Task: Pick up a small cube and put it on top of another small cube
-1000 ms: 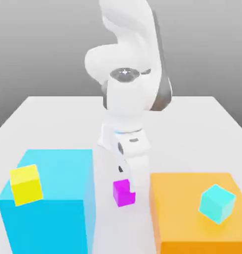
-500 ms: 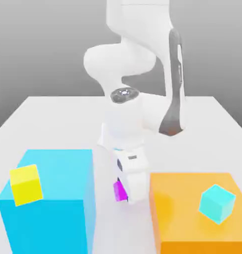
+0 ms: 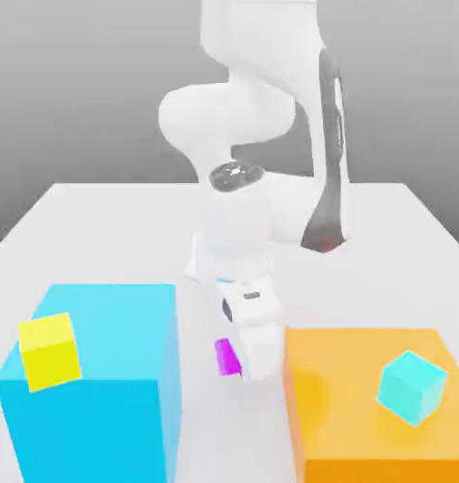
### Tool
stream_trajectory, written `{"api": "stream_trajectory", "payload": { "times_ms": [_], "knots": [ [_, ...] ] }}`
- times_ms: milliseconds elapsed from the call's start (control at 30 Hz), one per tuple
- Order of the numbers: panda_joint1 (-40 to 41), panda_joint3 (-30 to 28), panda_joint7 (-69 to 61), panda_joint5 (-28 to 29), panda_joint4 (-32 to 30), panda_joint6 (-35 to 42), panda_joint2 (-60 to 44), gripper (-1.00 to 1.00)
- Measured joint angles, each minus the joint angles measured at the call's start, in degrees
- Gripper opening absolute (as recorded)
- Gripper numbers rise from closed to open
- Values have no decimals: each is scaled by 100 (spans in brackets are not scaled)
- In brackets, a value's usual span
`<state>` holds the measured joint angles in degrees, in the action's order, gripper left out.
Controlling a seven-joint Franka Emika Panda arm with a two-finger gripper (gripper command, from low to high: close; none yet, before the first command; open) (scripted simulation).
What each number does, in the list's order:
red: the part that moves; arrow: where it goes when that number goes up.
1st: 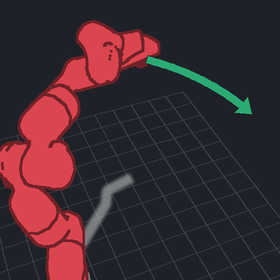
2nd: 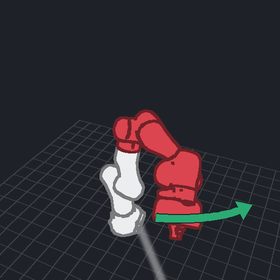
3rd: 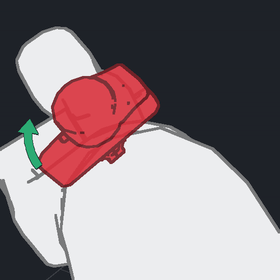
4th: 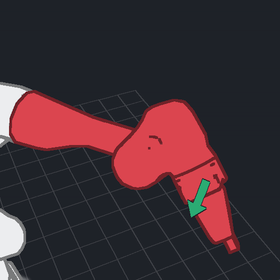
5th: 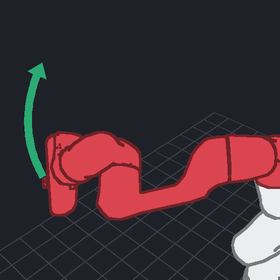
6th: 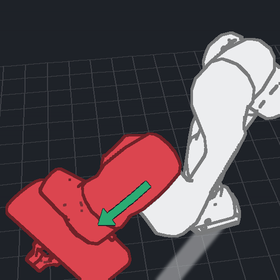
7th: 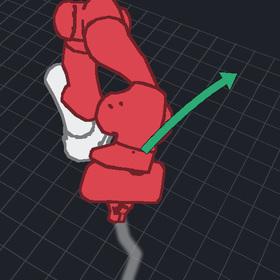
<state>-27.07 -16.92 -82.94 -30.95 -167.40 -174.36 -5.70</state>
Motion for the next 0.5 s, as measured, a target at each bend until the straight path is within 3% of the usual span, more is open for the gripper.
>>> {"api": "stream_trajectory", "payload": {
  "times_ms": [133, 267, 500],
  "knots": [
    [-124, -507, 958, 1309, -131, 160, 395, -100],
    [183, -527, 1744, 2421, -212, 336, 710, -100],
    [598, -341, 2428, 3425, -303, 645, 1052, -100]
  ]
}}
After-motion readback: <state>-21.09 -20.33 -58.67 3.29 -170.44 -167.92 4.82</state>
